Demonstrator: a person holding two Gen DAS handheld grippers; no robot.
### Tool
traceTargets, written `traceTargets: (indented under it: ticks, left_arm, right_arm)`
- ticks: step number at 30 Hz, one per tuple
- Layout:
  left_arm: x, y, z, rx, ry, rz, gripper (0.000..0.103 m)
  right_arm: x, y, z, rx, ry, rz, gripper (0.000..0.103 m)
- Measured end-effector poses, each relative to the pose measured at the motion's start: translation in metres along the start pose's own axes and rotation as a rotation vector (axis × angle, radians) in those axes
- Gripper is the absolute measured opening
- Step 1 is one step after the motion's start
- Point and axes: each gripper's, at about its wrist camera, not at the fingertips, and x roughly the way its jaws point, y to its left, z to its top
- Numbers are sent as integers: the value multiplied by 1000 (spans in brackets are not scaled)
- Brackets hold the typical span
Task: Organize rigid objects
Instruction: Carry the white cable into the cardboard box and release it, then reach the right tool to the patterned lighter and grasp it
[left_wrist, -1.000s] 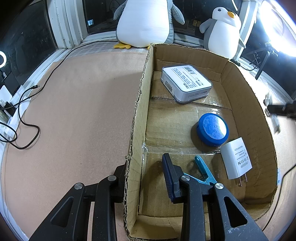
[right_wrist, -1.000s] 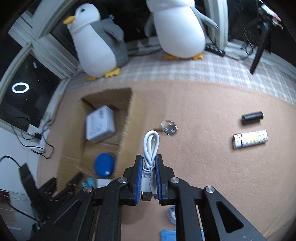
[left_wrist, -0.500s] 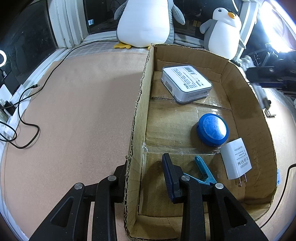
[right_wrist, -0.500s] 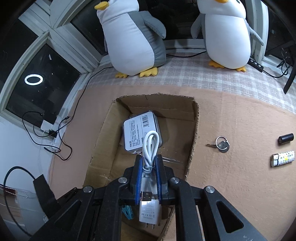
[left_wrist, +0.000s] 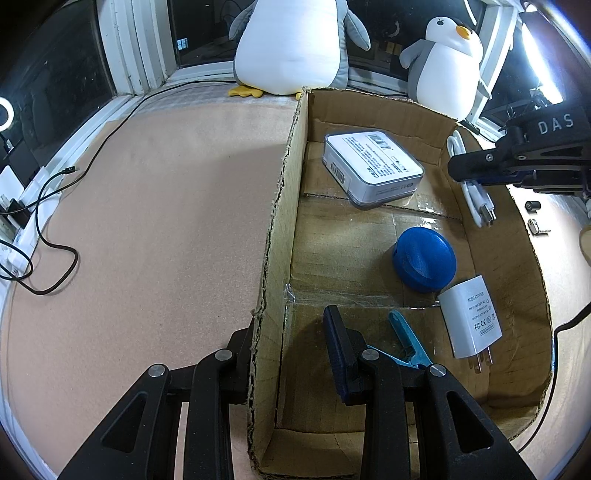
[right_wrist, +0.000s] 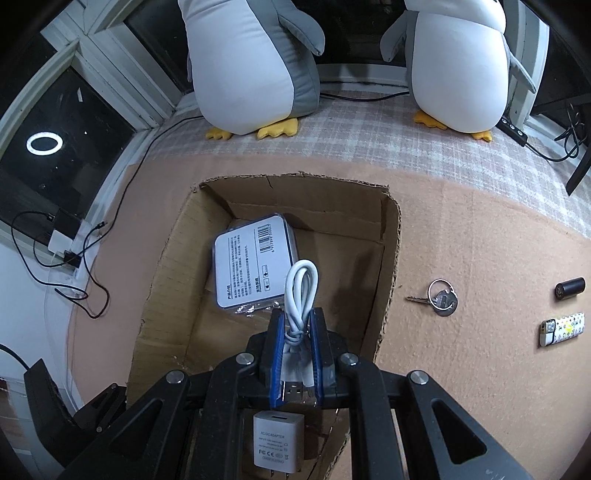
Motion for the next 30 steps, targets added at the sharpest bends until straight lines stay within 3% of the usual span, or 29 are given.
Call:
traceTargets:
  ticks: [11, 17, 20, 26, 30]
  left_arm:
    - [0, 0, 0, 1, -1, 1, 33]
    - [1, -1, 1, -1, -1, 2, 33]
    - [2, -1, 0, 0, -2, 3, 33]
    - [2, -1, 1, 1, -2, 3, 33]
    - [2, -3, 0, 6, -2, 6, 33]
  right_arm:
    - [-1, 0, 1, -7, -5, -6, 15]
    - [-5, 2, 1, -16, -24, 5, 31]
    - [-9, 4, -1, -24, -30, 15, 34]
    - [-38, -9, -9, -16, -79, 51, 36]
    - [-68, -40, -19, 30, -129, 48, 38]
